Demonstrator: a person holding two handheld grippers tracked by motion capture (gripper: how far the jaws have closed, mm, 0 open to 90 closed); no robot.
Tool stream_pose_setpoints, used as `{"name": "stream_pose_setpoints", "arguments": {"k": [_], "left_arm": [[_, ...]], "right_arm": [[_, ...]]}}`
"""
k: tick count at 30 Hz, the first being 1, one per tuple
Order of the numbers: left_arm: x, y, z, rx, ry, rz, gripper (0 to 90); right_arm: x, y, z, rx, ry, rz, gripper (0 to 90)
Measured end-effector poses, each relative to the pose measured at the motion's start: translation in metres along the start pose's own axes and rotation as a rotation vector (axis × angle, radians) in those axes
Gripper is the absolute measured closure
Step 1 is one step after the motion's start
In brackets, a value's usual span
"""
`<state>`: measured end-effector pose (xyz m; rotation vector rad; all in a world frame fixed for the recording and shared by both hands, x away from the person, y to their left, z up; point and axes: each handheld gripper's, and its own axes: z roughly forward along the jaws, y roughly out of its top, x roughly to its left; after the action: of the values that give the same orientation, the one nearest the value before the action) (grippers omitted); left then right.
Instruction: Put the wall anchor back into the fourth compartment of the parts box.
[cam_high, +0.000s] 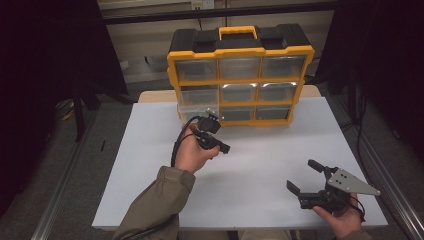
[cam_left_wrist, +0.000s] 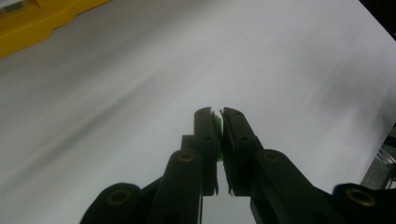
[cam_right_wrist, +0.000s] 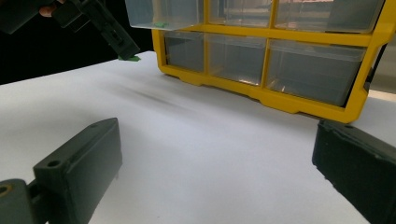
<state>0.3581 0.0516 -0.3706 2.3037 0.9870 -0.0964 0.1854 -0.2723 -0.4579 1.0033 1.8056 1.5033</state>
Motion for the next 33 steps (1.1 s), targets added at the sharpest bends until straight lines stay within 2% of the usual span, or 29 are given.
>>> {"name": "stream_pose_setpoints", "arguments": {"k": [7, 9, 12, 13, 15, 16, 18, 28, 33], "left_arm": [[0.000, 0.007, -0.005, 0.007, 0.004, -0.003, 85.0], [0.000, 0.009, -0.007, 0.010, 0.005, 0.009, 85.0], [0.000, 0.013, -0.010, 0.015, 0.005, 0.012, 85.0], [0.000, 0.014, -0.011, 0.002, 0.008, 0.003, 85.0], [0.000, 0.016, -0.013, 0.011, 0.000, 0.013, 85.0], [0.000, 0.017, -0.014, 0.003, -0.001, 0.000, 85.0], [0.000, 0.019, -0.017, 0.010, 0.001, 0.015, 85.0], [-0.001, 0.028, -0.025, -0.012, 0.007, 0.004, 85.0], [0.000, 0.031, -0.028, 0.000, 0.003, 0.008, 85.0]], "right_arm": [[0.000, 0.000, 0.000, -0.001, 0.000, -0.001, 1.5], [0.001, 0.000, 0.000, -0.002, -0.004, 0.014, 1.5], [0.000, 0.000, 0.000, 0.000, -0.001, 0.007, 1.5], [0.000, 0.000, 0.000, 0.001, 0.001, 0.002, 1.5], [0.000, 0.000, 0.000, 0.001, 0.000, 0.001, 1.5], [0.000, 0.000, 0.000, 0.002, 0.000, 0.002, 1.5], [0.000, 0.000, 0.000, 0.002, 0.000, 0.003, 1.5], [0.000, 0.000, -0.001, 0.002, 0.001, 0.004, 1.5], [0.000, 0.000, 0.000, 0.002, 0.003, 0.000, 1.5]]}}
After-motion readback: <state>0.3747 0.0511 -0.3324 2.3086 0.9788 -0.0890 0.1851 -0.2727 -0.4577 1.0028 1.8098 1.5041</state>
